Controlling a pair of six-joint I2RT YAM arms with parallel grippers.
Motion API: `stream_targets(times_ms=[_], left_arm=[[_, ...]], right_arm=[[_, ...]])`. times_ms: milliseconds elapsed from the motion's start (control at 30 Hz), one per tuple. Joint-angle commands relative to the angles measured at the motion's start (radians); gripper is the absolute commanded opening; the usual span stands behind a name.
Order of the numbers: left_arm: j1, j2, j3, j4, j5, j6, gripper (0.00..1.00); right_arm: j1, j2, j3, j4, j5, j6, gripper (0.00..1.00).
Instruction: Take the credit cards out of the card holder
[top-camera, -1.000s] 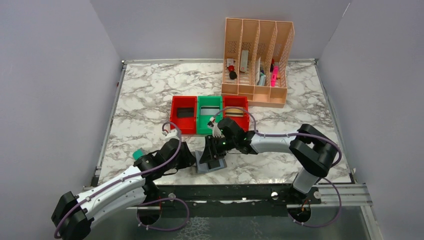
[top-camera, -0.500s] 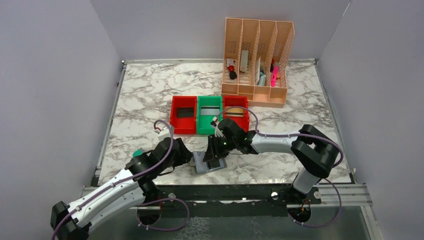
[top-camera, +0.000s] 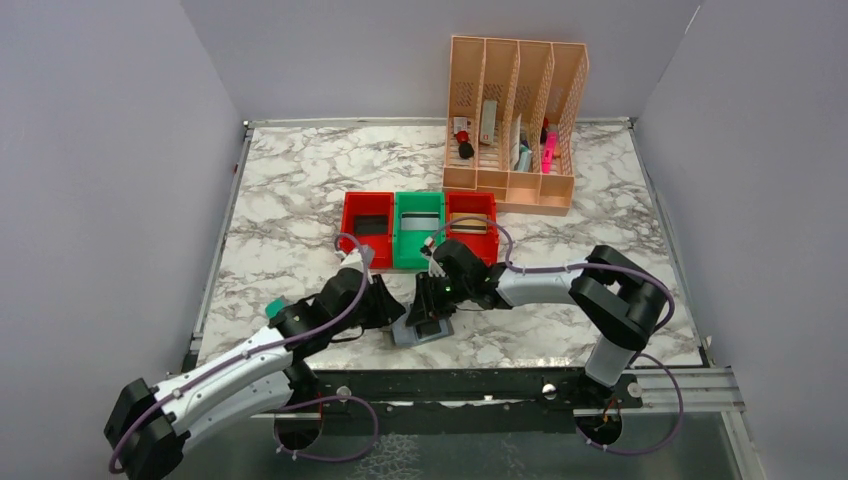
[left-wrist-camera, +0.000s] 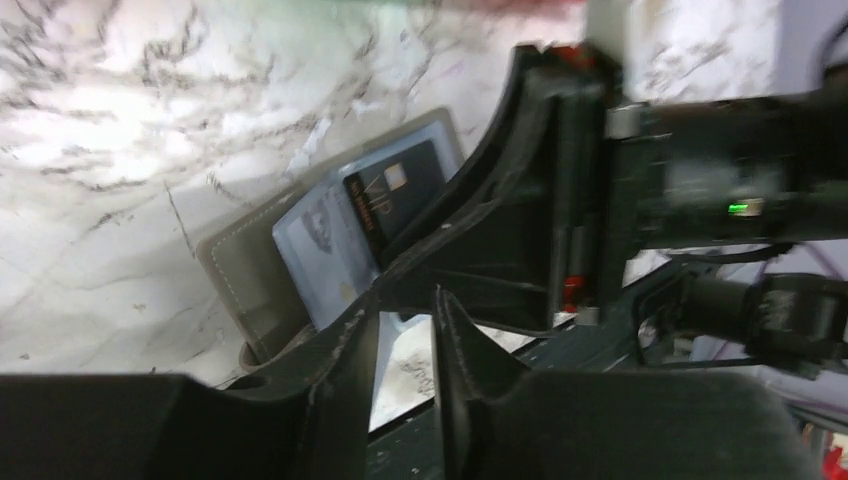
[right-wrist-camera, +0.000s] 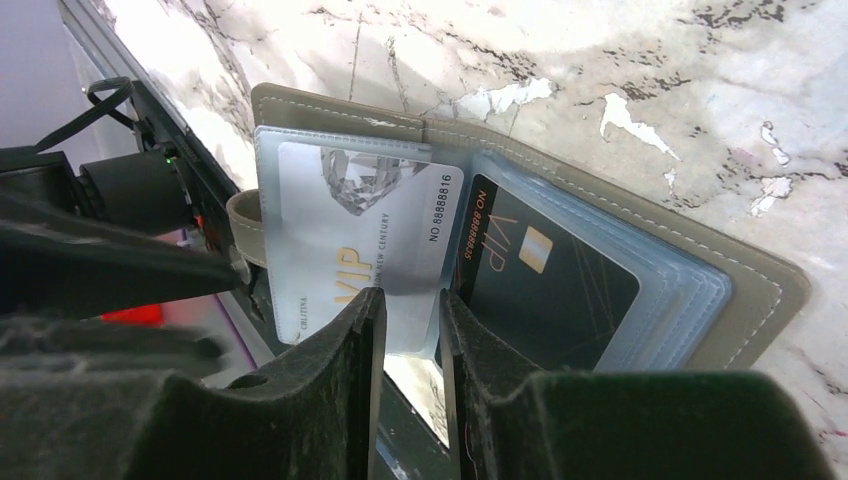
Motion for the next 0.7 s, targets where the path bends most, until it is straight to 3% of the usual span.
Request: stream_targets(times_ms=[0,267,667], left_arm=[[0.0,0.127,-0.032,0.073,0.093,0.036,0.26],[0.0,0.223,-0.07,0.002,0.029,-0.007,0.15],[0.001,0.214,-0.117,-0.011,0.005,-0.028,0.15]], right_arm=[[-0.002,0.02,-0.026,0.029,0.034,0.014,0.31],[-0.004,0.012,-0.067,0.058,0.038,0.055,0.31],[-0.004,0.019,-0.048,0.031,0.01,0.054,0.32]])
